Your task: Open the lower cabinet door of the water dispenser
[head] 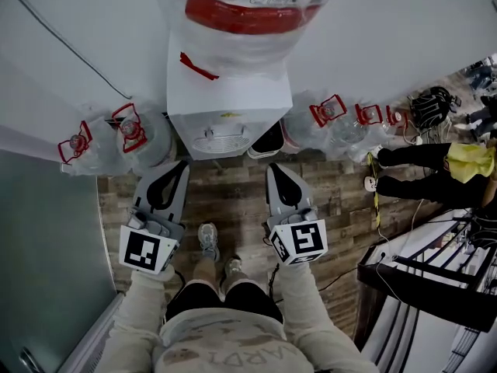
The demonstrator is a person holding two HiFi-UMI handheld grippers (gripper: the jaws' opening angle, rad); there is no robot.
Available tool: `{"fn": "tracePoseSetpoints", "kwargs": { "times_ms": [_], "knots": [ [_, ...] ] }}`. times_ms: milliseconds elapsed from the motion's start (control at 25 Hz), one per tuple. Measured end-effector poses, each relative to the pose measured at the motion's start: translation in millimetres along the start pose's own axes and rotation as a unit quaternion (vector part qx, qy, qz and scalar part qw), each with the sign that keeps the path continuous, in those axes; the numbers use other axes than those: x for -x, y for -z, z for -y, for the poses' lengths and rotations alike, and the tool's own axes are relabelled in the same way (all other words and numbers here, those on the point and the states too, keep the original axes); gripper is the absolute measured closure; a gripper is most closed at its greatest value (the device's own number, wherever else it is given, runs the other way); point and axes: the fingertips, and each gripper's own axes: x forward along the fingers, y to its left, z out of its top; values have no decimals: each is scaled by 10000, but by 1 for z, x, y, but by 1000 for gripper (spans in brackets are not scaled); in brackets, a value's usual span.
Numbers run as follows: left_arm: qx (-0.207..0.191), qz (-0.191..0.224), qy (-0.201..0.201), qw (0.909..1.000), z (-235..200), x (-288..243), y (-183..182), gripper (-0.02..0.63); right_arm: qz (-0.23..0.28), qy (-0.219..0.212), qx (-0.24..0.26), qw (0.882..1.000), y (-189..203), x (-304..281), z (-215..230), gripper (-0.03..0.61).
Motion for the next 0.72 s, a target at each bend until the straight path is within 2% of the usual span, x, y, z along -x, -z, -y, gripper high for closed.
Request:
{"fn": "tracePoseSetpoints", "kwargs": {
  "times_ms": [360, 720],
  "knots": [
    [32, -210, 30, 9998, 3, -6, 64, 612, -216, -141, -92, 9996, 68, -17, 4, 569],
    [26, -313, 146, 9994, 11, -8, 143, 612, -327, -270, -116, 9990, 152, -32, 3, 569]
  ]
}}
